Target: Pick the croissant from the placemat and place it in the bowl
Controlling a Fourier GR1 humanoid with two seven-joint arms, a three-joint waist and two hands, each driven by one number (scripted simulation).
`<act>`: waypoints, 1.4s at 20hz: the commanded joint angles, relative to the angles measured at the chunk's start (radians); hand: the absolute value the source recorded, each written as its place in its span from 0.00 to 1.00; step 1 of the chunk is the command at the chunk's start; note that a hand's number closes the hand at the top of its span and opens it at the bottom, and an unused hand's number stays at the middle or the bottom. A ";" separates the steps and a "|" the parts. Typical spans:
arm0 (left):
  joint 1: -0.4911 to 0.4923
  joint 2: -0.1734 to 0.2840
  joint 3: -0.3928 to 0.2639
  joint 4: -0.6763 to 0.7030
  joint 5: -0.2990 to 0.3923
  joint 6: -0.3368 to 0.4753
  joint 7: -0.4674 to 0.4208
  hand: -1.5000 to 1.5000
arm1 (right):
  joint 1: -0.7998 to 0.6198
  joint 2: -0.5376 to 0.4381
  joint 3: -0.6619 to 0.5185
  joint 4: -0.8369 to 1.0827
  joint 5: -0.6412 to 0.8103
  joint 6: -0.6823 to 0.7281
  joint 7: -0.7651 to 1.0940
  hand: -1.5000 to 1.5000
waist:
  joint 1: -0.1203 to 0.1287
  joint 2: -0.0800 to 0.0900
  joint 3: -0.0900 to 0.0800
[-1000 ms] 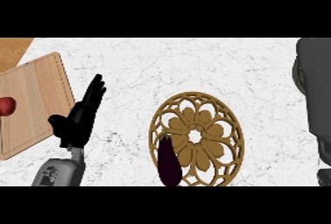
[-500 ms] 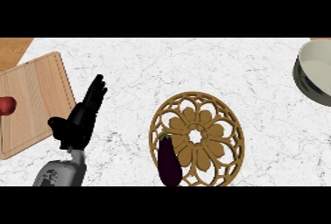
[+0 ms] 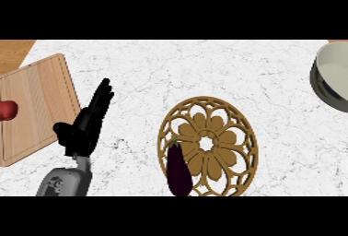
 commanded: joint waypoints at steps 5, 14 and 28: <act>0.032 -0.021 -0.029 -0.059 -0.024 0.012 0.013 0.50 | 0.032 -0.112 -0.077 0.244 -0.029 -0.092 -0.173 1.00 | 0.014 0.001 0.001; -0.012 -0.009 0.007 -0.007 0.001 -0.013 0.006 0.50 | 0.123 -0.136 -0.251 0.392 -0.231 -0.003 -0.381 0.00 | 0.011 0.007 0.003; 0.011 -0.002 0.009 -0.096 -0.004 -0.006 0.091 0.50 | 0.128 -0.124 -0.408 0.293 -0.446 -0.088 -0.705 0.00 | 0.000 -0.006 0.001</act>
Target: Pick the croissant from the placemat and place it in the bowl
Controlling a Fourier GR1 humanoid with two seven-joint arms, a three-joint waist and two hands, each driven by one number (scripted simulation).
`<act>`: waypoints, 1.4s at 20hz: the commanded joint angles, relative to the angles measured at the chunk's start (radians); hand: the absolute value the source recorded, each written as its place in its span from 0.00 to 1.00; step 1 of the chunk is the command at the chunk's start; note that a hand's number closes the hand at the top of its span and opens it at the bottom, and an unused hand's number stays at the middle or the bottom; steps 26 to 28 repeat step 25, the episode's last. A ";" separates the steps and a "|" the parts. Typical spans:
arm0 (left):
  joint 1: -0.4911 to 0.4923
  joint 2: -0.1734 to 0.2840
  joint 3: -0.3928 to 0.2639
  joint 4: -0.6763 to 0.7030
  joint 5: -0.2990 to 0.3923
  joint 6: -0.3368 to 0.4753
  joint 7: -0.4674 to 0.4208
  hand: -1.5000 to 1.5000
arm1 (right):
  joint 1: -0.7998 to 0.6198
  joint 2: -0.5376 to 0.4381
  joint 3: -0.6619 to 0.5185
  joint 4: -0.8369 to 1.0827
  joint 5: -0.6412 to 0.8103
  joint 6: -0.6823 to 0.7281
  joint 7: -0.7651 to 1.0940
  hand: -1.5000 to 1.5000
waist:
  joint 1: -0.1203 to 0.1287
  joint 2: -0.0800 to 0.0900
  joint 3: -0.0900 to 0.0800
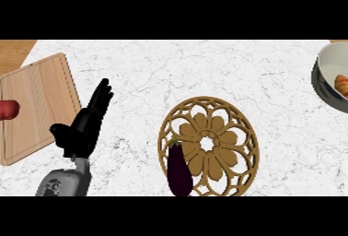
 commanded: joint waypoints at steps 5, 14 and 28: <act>-0.063 0.008 0.039 0.036 0.007 0.002 0.043 0.50 | -0.009 0.004 -0.069 -0.068 -0.142 0.027 0.003 0.00 | -0.021 -0.007 -0.002; 0.063 0.007 0.020 -0.030 -0.002 -0.013 -0.003 0.50 | 0.220 0.000 -0.141 -0.279 -0.345 0.261 0.008 0.00 | -0.041 -0.018 -0.004; 0.014 -0.029 0.015 -0.006 -0.036 0.016 0.010 0.50 | 0.500 0.106 -0.097 -0.642 -0.502 0.366 0.101 0.00 | -0.029 -0.012 -0.003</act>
